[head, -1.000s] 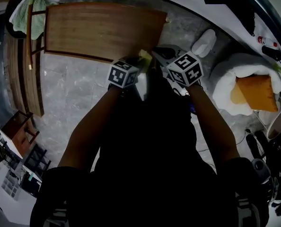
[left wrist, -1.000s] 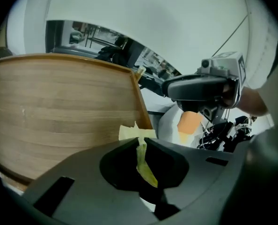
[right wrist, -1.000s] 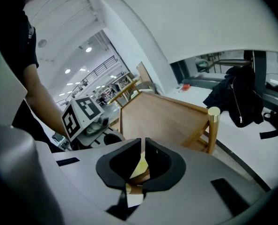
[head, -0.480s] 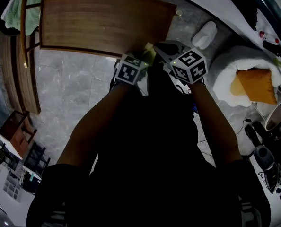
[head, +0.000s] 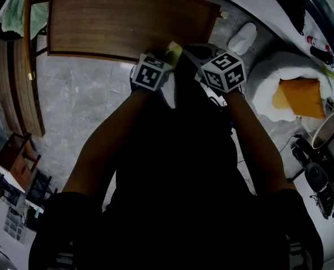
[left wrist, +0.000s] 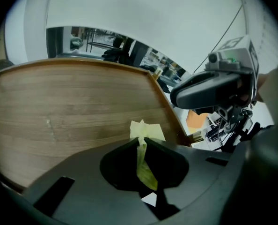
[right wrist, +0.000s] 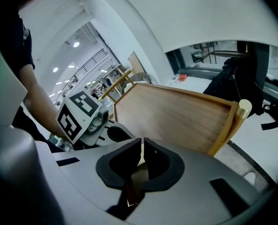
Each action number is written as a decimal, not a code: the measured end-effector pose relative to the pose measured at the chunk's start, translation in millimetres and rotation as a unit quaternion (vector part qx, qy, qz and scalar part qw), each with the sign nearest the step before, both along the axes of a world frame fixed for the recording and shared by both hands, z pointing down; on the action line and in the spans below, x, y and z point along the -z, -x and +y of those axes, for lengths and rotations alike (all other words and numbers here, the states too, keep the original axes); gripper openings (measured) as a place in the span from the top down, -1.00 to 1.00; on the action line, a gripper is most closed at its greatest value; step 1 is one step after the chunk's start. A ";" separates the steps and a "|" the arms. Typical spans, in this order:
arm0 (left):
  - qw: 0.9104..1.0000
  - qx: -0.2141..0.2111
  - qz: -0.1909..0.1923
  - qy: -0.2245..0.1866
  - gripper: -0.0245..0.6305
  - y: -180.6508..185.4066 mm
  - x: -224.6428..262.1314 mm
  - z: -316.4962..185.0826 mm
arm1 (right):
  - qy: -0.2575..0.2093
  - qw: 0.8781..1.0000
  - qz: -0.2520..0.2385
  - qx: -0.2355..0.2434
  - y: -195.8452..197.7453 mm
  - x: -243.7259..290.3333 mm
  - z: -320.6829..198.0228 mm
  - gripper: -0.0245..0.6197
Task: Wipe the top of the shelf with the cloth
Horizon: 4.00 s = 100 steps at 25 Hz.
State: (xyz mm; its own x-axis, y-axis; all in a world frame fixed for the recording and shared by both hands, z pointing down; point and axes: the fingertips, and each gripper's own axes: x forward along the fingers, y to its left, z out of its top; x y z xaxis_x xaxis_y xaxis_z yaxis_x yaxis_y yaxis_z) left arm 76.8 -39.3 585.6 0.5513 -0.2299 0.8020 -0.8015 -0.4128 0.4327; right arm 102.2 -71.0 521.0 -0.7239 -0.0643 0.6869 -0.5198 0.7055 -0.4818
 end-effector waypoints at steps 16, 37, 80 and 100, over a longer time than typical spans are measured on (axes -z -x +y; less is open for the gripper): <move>0.996 0.079 -0.035 0.015 0.84 164.3 -13.7 -29.7 | -0.004 0.999 0.044 0.010 91.7 -6.0 -27.4 0.84; 0.983 0.147 -0.111 0.010 0.84 380.6 -24.5 -29.1 | -0.021 0.998 0.063 0.019 254.3 -18.2 -18.4 0.84; 0.999 0.029 0.018 -0.004 0.84 -36.7 21.5 -38.7 | -0.012 0.979 0.036 -0.200 -101.1 4.0 -68.5 0.84; 1.000 -0.015 -0.002 0.009 0.84 -50.5 2.0 -32.9 | 0.012 0.987 0.123 -0.104 -29.5 -40.2 -16.6 0.84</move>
